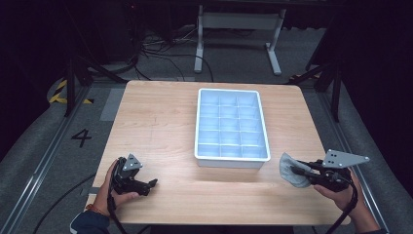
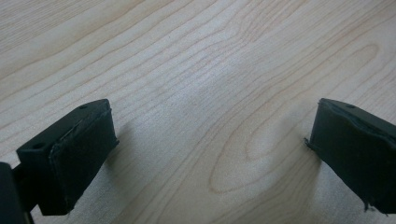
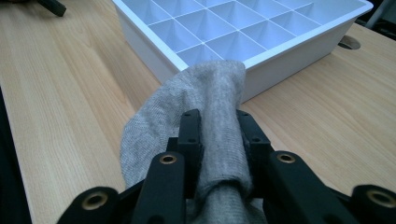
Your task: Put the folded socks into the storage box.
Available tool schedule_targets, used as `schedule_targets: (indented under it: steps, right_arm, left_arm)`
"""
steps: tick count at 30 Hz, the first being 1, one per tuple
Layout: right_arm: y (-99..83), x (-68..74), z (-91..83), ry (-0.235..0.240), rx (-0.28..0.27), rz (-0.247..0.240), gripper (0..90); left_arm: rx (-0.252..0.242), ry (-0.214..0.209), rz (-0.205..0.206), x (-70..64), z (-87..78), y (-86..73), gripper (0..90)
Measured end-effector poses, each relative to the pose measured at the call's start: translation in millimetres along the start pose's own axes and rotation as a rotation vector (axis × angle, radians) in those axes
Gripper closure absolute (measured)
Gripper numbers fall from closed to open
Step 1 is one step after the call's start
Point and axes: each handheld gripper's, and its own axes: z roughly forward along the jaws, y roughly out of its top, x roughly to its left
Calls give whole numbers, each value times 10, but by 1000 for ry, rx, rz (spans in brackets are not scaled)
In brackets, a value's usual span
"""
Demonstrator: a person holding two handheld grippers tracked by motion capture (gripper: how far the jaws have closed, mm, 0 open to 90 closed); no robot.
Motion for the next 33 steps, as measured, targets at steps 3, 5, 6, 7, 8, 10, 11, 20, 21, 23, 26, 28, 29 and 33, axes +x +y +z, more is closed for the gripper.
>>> schedule_targets:
  steps: [3, 5, 6, 7, 8, 10, 11, 20, 21, 23, 26, 28, 29, 33]
  right_arm:
    - [26, -15, 5, -1, -4, -1, 751]
    - [45, -27, 9, -3, -9, -4, 751]
    - [54, -30, 10, -2, -7, 0, 751]
    - [54, -30, 10, -2, -7, 0, 751]
    - [68, -35, 12, -5, -8, -6, 750]
    - [84, -42, 18, -7, -10, -11, 751]
    - [94, -46, 21, -6, -9, -12, 750]
    - [209, -79, 49, -5, -9, -25, 750]
    - [233, -85, 56, -9, -12, -27, 751]
    - [250, -91, 59, -8, -13, -28, 751]
    - [310, -105, 70, -15, -17, -32, 750]
    - [358, -113, 73, -17, -20, -39, 750]
    - [383, -120, 78, -20, -21, -47, 751]
    - [465, -133, 101, -19, -21, -55, 751]
  left_arm:
    - [0, 0, 0, 0, 0, 0, 7]
    - [0, 0, 0, 0, 0, 0, 7]
    - [0, 0, 0, 0, 0, 0, 7]
    - [0, 0, 0, 0, 0, 0, 7]
    - [0, 0, 0, 0, 0, 0, 7]
    - [0, 0, 0, 0, 0, 0, 7]
    - [0, 0, 0, 0, 0, 0, 7]
    - [0, 0, 0, 0, 0, 0, 7]
    - [0, 0, 0, 0, 0, 0, 7]
    - [0, 0, 0, 0, 0, 0, 7]
    - [0, 0, -1, -1, 0, 0, 7]
    - [0, 0, 0, 0, 0, 0, 7]
    - [0, 0, 0, 0, 0, 0, 7]
    - [0, 0, 0, 0, 0, 0, 7]
